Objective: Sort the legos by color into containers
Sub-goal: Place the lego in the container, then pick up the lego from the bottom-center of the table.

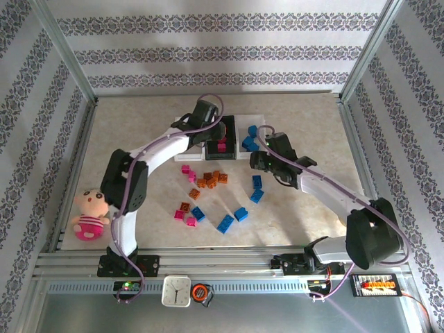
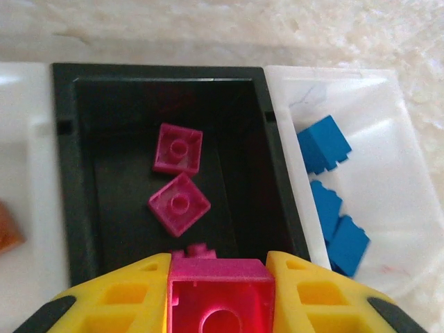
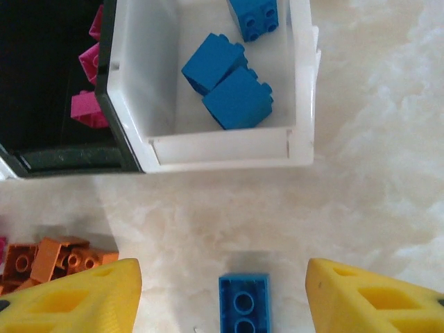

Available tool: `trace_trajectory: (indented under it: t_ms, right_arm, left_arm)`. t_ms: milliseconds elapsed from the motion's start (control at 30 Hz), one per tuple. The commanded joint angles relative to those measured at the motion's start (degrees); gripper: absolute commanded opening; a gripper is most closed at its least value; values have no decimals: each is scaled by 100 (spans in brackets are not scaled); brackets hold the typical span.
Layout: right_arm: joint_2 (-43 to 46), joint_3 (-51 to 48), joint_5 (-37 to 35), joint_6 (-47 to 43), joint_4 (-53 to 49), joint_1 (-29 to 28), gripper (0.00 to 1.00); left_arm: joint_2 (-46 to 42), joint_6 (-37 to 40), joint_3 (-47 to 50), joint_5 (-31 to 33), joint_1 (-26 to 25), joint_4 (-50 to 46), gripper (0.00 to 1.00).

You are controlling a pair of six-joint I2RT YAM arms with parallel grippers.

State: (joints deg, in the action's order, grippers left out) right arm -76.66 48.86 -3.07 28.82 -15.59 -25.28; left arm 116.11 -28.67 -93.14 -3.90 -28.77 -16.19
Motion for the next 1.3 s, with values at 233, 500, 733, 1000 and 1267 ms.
trace_trajectory:
  t_ms: [233, 500, 733, 1000, 1267]
  right_arm:
    - [762, -888, 701, 1, -75, -472, 66]
    - [632, -904, 1066, -568, -17, -1451, 67]
    - [348, -877, 728, -544, -359, -2117, 67]
    - [-75, -957, 524, -569, -505, -2288, 67]
    - [-408, -1027, 566, -557, -511, -2375, 67]
  left_arm:
    - [621, 88, -1215, -248, -31, -573, 57]
    - [-969, -163, 195, -585, -113, 268, 79]
    - [-3200, -397, 2834, -391, -109, 876, 100]
    - [-5207, -661, 4917, -82, -117, 610, 100]
    - [-6302, -841, 5590, 317, -117, 79, 100]
